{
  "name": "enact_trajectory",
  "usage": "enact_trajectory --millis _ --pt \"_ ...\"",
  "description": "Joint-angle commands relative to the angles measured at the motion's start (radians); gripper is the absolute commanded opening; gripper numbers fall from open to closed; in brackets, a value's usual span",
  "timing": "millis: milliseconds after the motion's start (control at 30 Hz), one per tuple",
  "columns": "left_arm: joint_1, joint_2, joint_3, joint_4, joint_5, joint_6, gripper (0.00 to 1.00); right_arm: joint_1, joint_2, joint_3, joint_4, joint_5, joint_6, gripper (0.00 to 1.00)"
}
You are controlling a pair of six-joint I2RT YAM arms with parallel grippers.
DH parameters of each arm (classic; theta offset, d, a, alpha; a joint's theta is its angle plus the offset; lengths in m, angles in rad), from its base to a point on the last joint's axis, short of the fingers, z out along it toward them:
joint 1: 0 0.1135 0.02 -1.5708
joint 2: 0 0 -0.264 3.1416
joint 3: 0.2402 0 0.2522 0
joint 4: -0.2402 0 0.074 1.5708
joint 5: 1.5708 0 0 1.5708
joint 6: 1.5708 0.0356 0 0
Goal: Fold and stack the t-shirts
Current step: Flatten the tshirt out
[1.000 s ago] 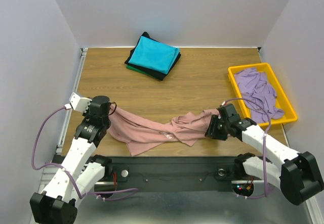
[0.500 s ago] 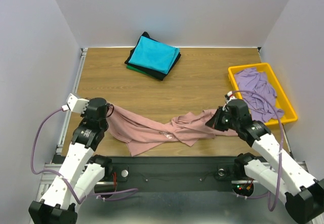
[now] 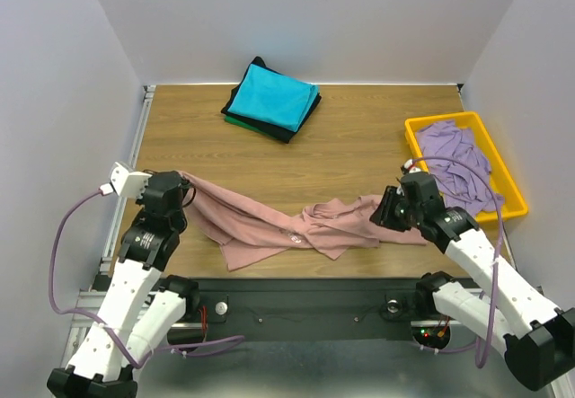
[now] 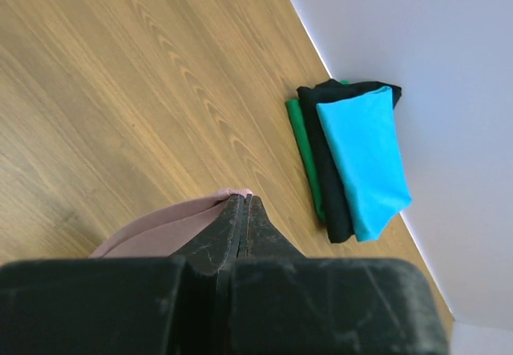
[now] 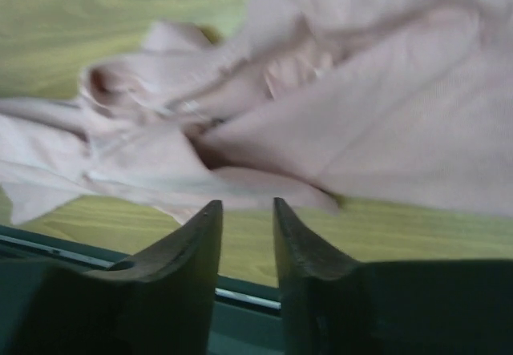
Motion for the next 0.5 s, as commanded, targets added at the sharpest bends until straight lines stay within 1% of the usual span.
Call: enact_trajectory --millis 0,33,67,100,133,200,233,333,467 --pt "0.006 0.049 0.002 0.050 -0.064 0.031 0.00 0.007 -0.002 -0.050 -0.030 0.018 0.012 0.40" --pt "0.009 0.065 0.002 0.073 -0.060 0.042 0.00 0.007 0.006 -0.062 -0.019 0.015 0.013 0.46" --pt "0.012 0.082 0.002 0.091 -0.055 0.062 0.00 0.007 0.029 -0.069 -0.007 0.000 0.015 0.49" --pt "0.014 0.098 0.005 0.104 -0.060 0.070 0.00 0.007 0.038 -0.072 0.009 -0.056 0.007 0.52" --pt "0.025 0.137 0.005 0.136 -0.064 0.092 0.00 0.008 0.048 -0.087 0.045 -0.067 0.003 0.57" --pt "0.046 0.196 0.025 0.151 -0.061 0.114 0.00 0.008 0.080 -0.102 0.061 -0.049 0.010 0.62" --pt "0.057 0.214 0.031 0.192 -0.055 0.161 0.00 0.011 0.090 -0.116 0.067 -0.048 0.012 0.67" --pt "0.091 0.278 0.053 0.245 -0.026 0.209 0.00 0.013 0.112 -0.132 0.118 -0.072 0.018 0.71" --pt "0.123 0.339 0.069 0.303 0.014 0.241 0.00 0.019 0.137 -0.161 0.131 -0.054 0.003 0.72"
